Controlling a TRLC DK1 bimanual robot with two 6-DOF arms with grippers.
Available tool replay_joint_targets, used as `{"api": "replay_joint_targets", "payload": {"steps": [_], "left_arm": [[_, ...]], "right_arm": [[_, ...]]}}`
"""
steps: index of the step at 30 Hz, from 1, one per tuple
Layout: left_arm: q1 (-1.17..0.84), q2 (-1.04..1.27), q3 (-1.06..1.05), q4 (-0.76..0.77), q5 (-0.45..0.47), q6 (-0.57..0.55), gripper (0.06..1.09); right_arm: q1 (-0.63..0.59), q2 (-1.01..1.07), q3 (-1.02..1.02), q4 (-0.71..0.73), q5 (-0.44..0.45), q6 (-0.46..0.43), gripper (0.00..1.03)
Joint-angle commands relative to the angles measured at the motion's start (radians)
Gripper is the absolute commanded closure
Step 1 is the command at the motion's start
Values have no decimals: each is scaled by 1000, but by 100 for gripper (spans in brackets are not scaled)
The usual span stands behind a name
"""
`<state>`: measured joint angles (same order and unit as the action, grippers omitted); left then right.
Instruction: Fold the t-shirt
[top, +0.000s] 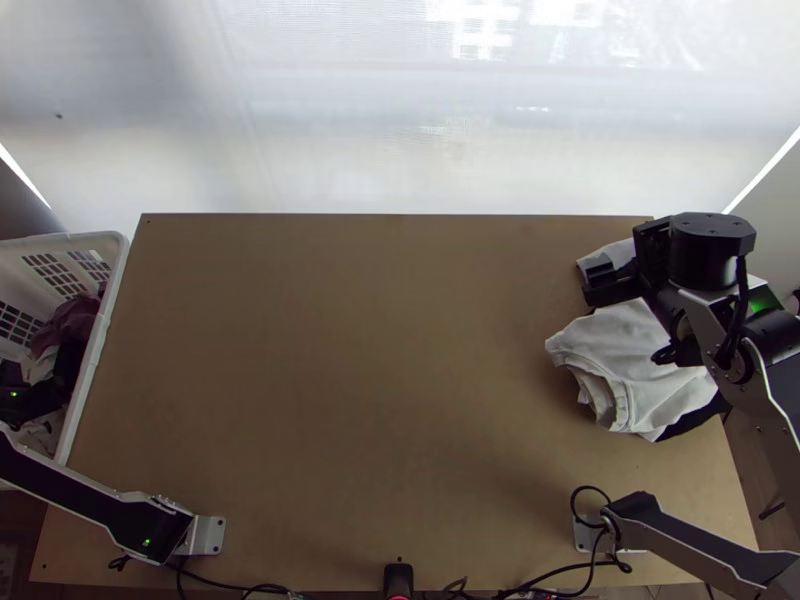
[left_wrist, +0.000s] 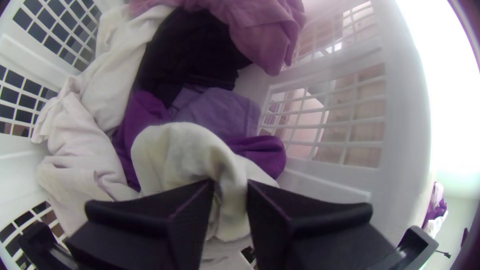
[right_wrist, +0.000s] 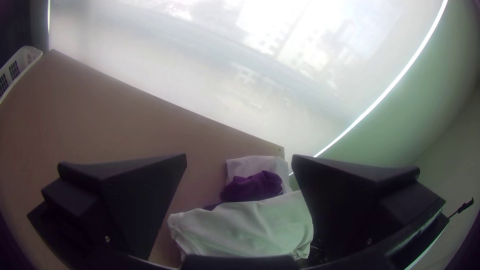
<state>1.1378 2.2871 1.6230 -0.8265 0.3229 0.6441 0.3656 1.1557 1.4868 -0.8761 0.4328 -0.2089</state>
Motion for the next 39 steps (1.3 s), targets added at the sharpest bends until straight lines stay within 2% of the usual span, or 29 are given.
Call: {"api": "replay_joint_targets", "payload": {"steps": [1, 8, 18, 28, 35, 39], "left_arm": [[-1, 9, -6, 26, 25, -4, 105], [-26, -69, -32, -85, 30, 5, 105], [-173, -439, -169, -192, 76, 9, 105], [-378, -772, -158, -364, 165, -66, 105], [-721, -957, -123, -419, 166, -253, 105], [-977, -994, -87, -407, 166, -426, 105]], "right_arm": [[1, 1, -13, 0, -16, 13, 5], [-1, -10, -43, 0, -40, 11, 5], [-1, -22, -89, 3, -74, 34, 5], [-1, -67, -148, 5, -126, 54, 5], [-4, -103, -198, 5, -160, 55, 5], [-4, -134, -234, 3, -183, 57, 5]]}}
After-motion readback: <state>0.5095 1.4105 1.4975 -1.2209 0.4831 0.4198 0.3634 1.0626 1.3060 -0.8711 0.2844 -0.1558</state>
